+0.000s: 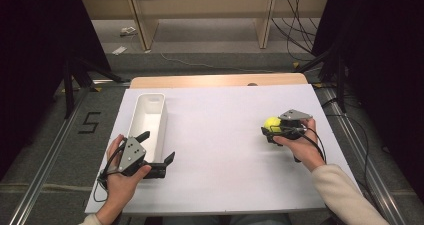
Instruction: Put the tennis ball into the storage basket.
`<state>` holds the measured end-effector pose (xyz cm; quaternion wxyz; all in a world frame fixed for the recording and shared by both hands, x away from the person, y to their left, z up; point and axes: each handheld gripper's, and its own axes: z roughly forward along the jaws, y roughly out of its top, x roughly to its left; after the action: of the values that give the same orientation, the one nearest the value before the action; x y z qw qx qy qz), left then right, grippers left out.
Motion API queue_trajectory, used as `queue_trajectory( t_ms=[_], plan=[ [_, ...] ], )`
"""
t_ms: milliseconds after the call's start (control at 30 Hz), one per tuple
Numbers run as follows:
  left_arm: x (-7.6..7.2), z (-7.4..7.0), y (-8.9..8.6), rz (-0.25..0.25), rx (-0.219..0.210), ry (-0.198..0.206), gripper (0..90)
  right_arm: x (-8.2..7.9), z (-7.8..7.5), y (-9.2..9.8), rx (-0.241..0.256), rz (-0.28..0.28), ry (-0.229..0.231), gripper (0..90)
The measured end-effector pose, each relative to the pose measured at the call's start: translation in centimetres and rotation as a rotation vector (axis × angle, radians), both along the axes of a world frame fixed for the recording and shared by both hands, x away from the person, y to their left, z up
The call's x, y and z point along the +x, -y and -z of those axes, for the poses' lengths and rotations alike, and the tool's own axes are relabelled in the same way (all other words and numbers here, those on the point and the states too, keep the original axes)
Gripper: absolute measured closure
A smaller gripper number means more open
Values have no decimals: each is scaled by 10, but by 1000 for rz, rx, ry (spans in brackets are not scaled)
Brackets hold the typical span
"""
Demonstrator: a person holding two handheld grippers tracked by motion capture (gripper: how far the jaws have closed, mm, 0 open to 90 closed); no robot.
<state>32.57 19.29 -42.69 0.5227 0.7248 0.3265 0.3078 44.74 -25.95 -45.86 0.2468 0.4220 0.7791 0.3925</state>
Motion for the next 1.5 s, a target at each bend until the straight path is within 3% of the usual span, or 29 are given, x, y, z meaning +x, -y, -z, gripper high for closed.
queue_trajectory(
  t_ms=[1500],
  plan=[
    [0, 0, 0, -2, -1, 0, 0, -6, -15, -15, 47, -41, 28, 270]
  ],
)
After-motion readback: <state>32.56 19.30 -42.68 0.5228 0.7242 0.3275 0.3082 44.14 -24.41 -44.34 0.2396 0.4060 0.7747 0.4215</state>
